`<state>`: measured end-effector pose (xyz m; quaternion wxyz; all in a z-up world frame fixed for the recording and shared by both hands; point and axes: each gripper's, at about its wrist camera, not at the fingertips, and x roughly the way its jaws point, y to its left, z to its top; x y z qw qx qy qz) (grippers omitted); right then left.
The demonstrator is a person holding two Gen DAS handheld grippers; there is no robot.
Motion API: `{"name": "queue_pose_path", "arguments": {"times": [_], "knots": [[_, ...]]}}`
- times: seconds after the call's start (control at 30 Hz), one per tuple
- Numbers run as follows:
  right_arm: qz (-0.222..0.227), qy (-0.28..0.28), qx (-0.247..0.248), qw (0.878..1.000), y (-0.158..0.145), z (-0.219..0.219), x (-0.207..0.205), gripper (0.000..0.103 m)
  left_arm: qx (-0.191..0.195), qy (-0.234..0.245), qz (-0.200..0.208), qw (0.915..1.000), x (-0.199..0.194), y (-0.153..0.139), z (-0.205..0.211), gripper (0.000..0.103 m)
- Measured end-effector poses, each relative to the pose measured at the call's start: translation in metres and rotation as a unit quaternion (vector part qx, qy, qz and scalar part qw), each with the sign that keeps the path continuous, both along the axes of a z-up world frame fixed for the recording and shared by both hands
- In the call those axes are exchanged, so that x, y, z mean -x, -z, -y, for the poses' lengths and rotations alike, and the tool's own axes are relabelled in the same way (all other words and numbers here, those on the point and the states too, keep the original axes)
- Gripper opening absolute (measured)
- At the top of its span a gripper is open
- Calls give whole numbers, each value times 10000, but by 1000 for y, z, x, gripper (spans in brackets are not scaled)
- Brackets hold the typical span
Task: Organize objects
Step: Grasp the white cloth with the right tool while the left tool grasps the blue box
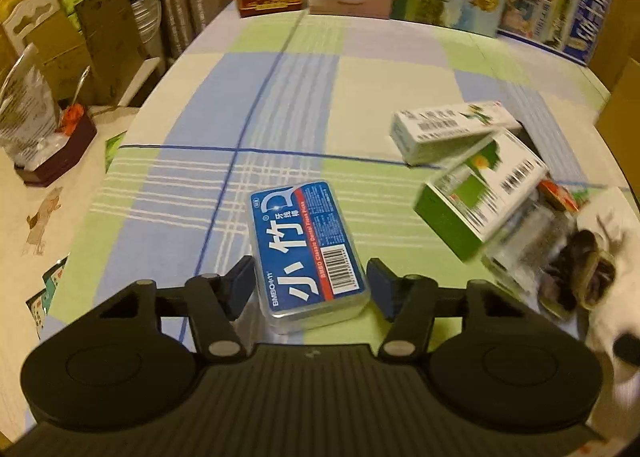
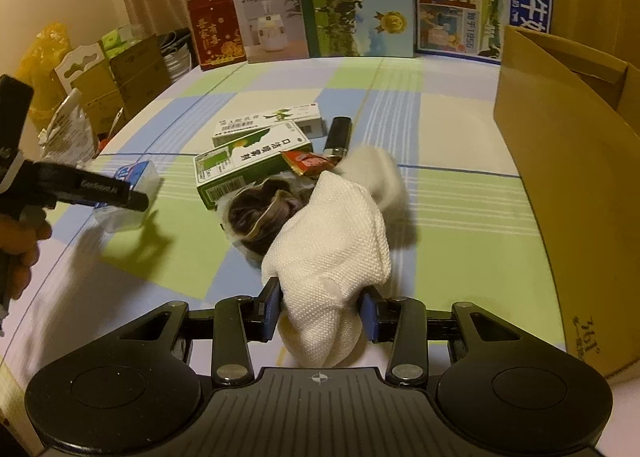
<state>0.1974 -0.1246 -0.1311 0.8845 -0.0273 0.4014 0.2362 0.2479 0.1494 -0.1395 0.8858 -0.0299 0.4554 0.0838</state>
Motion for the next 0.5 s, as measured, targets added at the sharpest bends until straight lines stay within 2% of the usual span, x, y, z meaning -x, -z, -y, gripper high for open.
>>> {"name": "queue_pose_path", "arguments": {"times": [0.17, 0.27, 0.5], "knots": [[-51, 27, -21, 10000, -4, 11, 13, 32, -127, 402, -40, 9991, 27, -10, 25, 56], [-62, 92, -35, 9999, -8, 18, 22, 27, -26, 581, -6, 9983, 45, -18, 41, 56], [41, 197, -95, 9998, -28, 34, 42, 26, 137, 851, 67, 9963, 81, -34, 79, 56]]}}
